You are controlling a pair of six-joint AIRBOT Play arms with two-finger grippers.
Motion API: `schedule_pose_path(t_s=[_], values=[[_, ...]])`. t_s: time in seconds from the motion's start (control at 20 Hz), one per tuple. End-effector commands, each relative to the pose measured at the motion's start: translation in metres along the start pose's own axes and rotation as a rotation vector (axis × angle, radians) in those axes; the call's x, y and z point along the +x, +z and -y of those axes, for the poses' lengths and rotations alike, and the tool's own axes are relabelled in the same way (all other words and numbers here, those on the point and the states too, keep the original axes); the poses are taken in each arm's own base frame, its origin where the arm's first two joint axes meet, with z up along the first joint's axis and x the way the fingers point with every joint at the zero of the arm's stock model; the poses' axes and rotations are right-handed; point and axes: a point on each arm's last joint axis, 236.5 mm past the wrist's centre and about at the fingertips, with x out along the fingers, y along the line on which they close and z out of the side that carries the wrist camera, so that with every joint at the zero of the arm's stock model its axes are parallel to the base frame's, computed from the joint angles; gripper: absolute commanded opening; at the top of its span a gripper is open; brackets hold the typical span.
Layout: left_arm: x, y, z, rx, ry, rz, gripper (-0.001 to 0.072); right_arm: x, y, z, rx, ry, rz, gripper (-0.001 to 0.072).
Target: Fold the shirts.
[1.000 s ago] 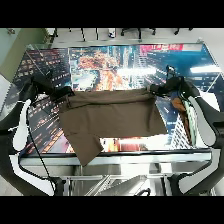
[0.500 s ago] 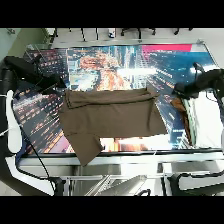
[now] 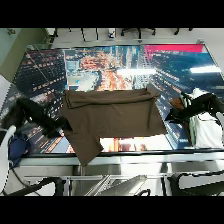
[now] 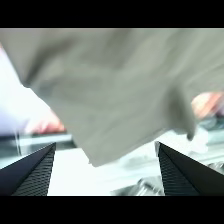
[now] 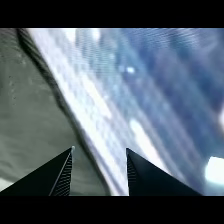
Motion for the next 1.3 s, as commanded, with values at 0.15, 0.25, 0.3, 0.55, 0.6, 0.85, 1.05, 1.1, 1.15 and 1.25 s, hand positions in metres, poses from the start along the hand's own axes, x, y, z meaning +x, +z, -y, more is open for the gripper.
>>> schedule_pose_path(t_s=[0.15,0.25,0.3,0.55,0.6,0.85,1.05,1.1,1.15,1.25], values=[[0.063,-0.042,-0.009,-0.113,-0.096,0.059,0.0694,0.028,-0.018,-0.019,-0.033,0.134,-0.102,0.0370],[0.075,-0.044,-0.006,-0.143,-0.135,0.062,0.0694,0.032,-0.024,-0.024,-0.051,0.146,-0.137,0.0370],[0.082,-0.049,-0.009,-0.148,-0.132,0.038,0.0693,0.034,-0.027,-0.027,-0.069,0.146,-0.149,0.0370],[0.090,-0.020,0.001,-0.141,-0.173,0.083,0.0419,0.038,-0.030,-0.035,-0.103,0.147,-0.169,0.0246],[0.088,-0.010,0.005,-0.118,-0.163,0.107,0.0412,0.038,-0.031,-0.035,-0.105,0.149,-0.171,0.0186],[0.052,0.045,0.042,0.005,-0.162,0.241,0.0023,0.029,-0.029,-0.036,-0.118,0.146,-0.150,0.0031],[0.009,0.034,0.035,0.068,-0.039,0.250,0.0023,-0.002,-0.027,-0.011,-0.026,0.059,-0.091,0.0031],[0.001,0.025,0.024,0.065,0.017,0.245,0.0022,-0.007,-0.033,0.000,0.006,0.016,-0.102,0.0031],[-0.006,0.014,0.015,0.072,0.064,0.236,0.0023,-0.011,-0.041,0.008,0.023,-0.020,-0.115,0.0031],[-0.019,-0.004,0.003,0.093,0.131,0.226,0.0022,-0.013,-0.055,0.015,0.040,-0.065,-0.131,0.0031]])
